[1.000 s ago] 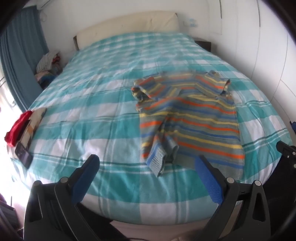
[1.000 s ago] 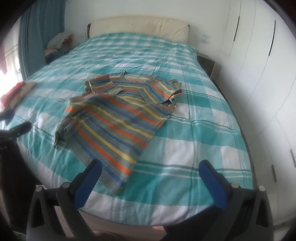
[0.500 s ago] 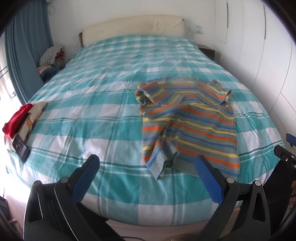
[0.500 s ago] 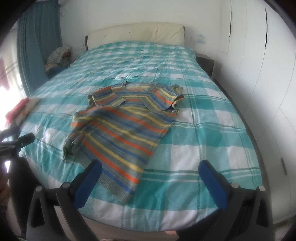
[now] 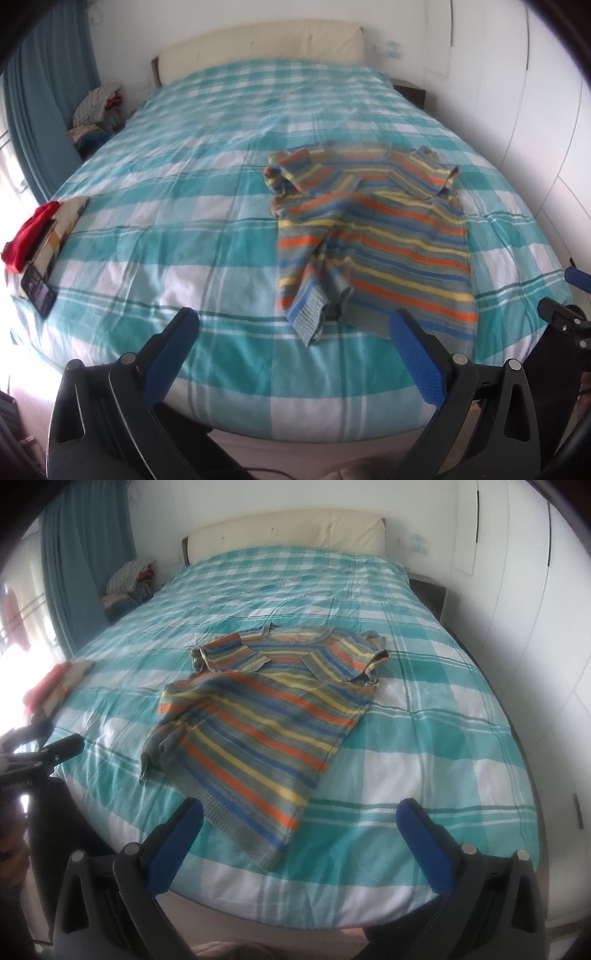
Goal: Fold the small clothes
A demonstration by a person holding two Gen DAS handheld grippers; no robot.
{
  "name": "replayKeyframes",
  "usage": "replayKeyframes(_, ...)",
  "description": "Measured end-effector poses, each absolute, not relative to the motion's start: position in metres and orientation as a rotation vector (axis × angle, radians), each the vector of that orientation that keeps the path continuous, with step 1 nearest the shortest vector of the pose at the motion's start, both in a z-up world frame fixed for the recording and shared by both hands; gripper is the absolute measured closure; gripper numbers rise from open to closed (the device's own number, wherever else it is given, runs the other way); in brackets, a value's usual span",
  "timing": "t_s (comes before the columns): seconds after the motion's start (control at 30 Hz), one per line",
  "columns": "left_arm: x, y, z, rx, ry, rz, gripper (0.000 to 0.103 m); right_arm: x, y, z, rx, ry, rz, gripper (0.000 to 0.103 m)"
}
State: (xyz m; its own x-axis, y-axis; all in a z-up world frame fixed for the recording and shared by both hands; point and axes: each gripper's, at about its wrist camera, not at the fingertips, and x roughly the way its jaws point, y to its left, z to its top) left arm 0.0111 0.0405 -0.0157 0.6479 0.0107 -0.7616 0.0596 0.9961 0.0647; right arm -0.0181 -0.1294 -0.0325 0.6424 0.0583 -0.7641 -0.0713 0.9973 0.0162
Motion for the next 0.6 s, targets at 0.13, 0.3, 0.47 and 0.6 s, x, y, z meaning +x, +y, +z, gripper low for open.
replayKeyframes(0.13, 0.0105, 0.042, -0.0167, 0.088, 0.87, -0.024, 0.0, -0.0176, -0.1261, -0.0346, -0.06, 0.88, 0.064, 0.0)
replayKeyframes(0.3, 0.0106, 0.0417, -0.0168, 0.089, 0.87, -0.024, 0.0, -0.0193, -0.1233, -0.034, -0.093, 0.873, 0.049, 0.0)
replayKeyframes(0.47, 0.0107, 0.0411, -0.0167, 0.088, 0.87, -0.024, 0.0, -0.0198, -0.1273, -0.0325, -0.08, 0.871, 0.038, 0.0)
replayKeyframes(0.6, 0.0106, 0.0394, -0.017, 0.09, 0.868, -0.024, 0.0, -0.0199, -0.1271, -0.0316, -0.069, 0.873, 0.044, 0.0)
